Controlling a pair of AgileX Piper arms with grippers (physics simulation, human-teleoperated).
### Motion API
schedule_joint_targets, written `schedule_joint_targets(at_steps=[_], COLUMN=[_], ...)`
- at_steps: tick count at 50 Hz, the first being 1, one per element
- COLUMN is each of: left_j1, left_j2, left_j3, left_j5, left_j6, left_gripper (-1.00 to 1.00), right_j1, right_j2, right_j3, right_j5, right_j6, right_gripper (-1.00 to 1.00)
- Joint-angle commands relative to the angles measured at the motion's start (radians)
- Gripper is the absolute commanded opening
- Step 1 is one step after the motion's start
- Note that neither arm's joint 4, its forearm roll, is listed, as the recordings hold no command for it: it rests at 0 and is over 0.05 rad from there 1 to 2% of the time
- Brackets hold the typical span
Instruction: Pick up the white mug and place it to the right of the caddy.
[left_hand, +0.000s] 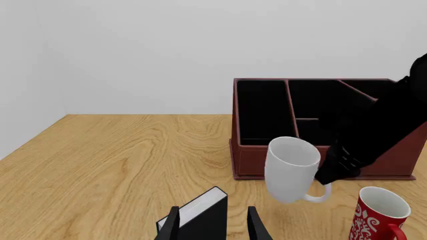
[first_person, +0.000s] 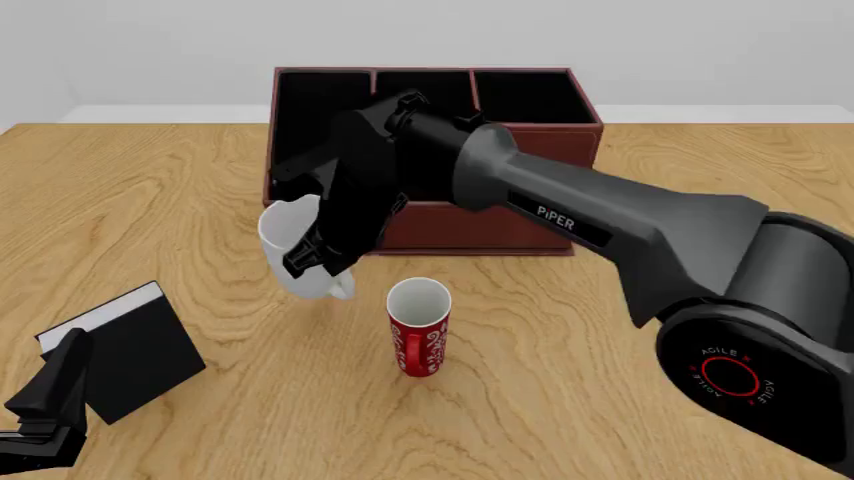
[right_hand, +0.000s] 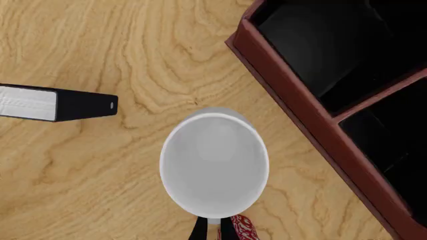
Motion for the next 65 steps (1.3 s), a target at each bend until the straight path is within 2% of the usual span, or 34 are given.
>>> schedule_joint_targets(at_steps=[1, 15, 32, 65], left_j1=[0.000, 0.000, 0.000, 0.000], left_j2=[0.000, 0.000, 0.000, 0.000], left_j3=[0.000, 0.000, 0.000, 0.000], left_j5=[0.000, 0.000, 0.000, 0.000], left_j6=[0.000, 0.000, 0.000, 0.000], left_gripper=[1.00, 1.00, 1.00, 1.00], right_j1=[-0.015, -0.022, -0.080, -0.205], right_j2=[-0.067, -0.154, -0.312, -0.577], right_j3=[0.012, 0.033, 0.173, 0.403], right_j5=[-0.006, -0.015, -0.077, -0.141], right_j6=[-0.054, -0.116, -0.199, -0.234], right_gripper=[-1.00, -1.00, -1.00, -1.00])
